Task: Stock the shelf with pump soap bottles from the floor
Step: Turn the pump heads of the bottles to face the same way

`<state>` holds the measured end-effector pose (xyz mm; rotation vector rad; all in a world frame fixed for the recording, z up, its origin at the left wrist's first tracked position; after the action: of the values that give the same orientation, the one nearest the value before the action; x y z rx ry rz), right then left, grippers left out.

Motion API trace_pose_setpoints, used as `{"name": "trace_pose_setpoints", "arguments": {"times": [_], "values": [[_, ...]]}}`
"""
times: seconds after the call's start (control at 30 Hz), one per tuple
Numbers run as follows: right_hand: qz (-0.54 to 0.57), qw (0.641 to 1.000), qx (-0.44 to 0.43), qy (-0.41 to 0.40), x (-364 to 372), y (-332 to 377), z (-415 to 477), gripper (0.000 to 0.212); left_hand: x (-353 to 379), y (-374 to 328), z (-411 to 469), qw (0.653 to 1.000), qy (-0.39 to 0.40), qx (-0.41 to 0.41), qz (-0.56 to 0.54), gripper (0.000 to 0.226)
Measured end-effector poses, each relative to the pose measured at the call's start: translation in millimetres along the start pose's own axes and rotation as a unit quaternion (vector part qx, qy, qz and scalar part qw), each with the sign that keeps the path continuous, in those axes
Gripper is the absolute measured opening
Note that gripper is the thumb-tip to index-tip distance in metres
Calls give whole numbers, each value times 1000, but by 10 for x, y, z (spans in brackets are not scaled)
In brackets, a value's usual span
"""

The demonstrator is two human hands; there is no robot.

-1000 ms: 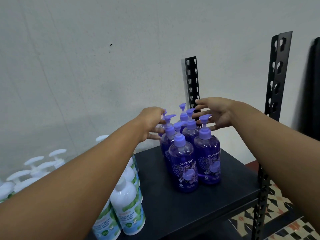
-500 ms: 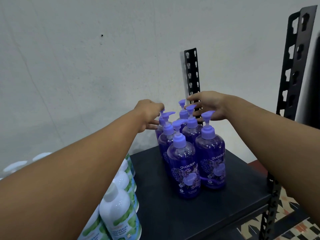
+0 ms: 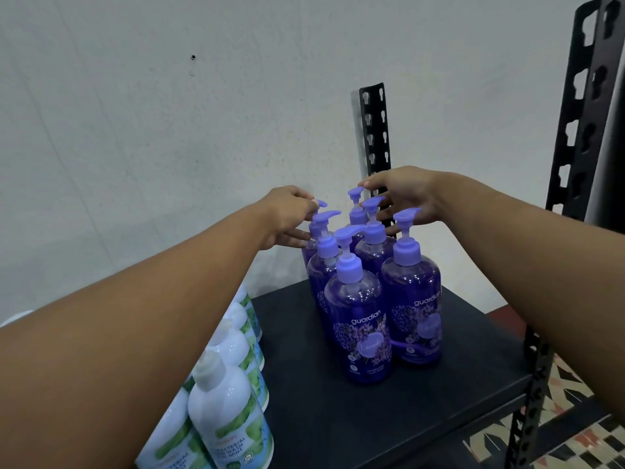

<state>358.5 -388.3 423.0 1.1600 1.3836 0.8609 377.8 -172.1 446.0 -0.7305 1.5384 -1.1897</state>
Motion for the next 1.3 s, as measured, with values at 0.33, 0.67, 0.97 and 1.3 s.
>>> {"name": "trace_pose_setpoints", "arguments": {"times": [0.33, 0.67, 0.97, 1.3], "values": [[0, 1000, -10, -4, -16, -31, -13, 18, 16, 1, 78, 999, -29, 12, 37, 17], [6, 1000, -19, -12, -19, -43, -19, 26, -25, 20, 48, 999, -10, 17, 25, 15], [10, 999, -17, -25, -15, -59, -19, 26, -45, 45, 63, 1000, -16, 19, 12, 9], [103, 992, -7, -68, 6, -106, -101, 24, -38, 26, -13, 1000, -28, 1, -7, 24]]}}
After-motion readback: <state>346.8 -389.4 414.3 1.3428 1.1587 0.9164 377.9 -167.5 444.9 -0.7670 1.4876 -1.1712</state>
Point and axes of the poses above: each hand's wrist, its own z-axis towards the middle knuckle, its own x-axis out of the palm, y = z × x, the point moved 3 cm from there along z, towards the middle knuckle, and after that the axes turned 10 degrees about -z, right-handed, at the moved point
